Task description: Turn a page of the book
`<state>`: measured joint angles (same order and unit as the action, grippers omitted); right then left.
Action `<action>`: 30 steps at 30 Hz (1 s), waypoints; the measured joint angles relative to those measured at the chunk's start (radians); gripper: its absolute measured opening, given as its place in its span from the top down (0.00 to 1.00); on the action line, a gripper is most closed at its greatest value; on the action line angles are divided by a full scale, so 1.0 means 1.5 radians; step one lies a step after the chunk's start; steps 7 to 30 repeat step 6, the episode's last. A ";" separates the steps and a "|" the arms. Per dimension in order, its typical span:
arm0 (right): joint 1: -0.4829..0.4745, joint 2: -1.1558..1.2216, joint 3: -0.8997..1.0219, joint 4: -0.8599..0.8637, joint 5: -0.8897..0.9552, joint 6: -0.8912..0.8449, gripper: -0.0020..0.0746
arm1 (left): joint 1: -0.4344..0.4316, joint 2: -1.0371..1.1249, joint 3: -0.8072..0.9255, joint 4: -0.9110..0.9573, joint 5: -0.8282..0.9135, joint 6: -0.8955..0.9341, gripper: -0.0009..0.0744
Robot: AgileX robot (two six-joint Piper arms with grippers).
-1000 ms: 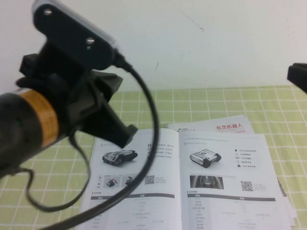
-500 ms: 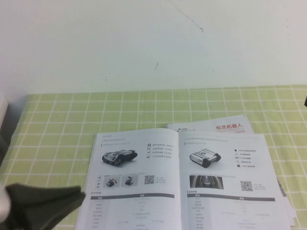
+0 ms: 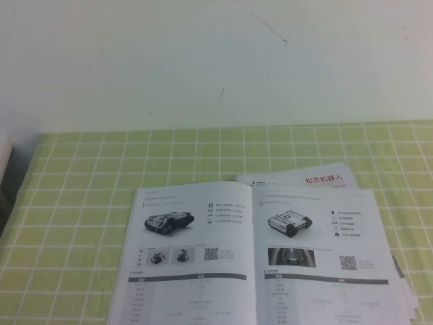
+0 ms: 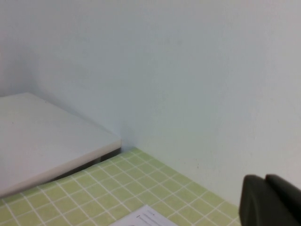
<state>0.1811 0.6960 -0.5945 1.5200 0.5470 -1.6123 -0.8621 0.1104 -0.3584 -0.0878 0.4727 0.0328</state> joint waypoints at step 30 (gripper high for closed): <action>0.000 0.000 0.000 0.001 -0.020 0.000 0.98 | 0.000 -0.011 0.028 -0.003 0.008 0.000 0.99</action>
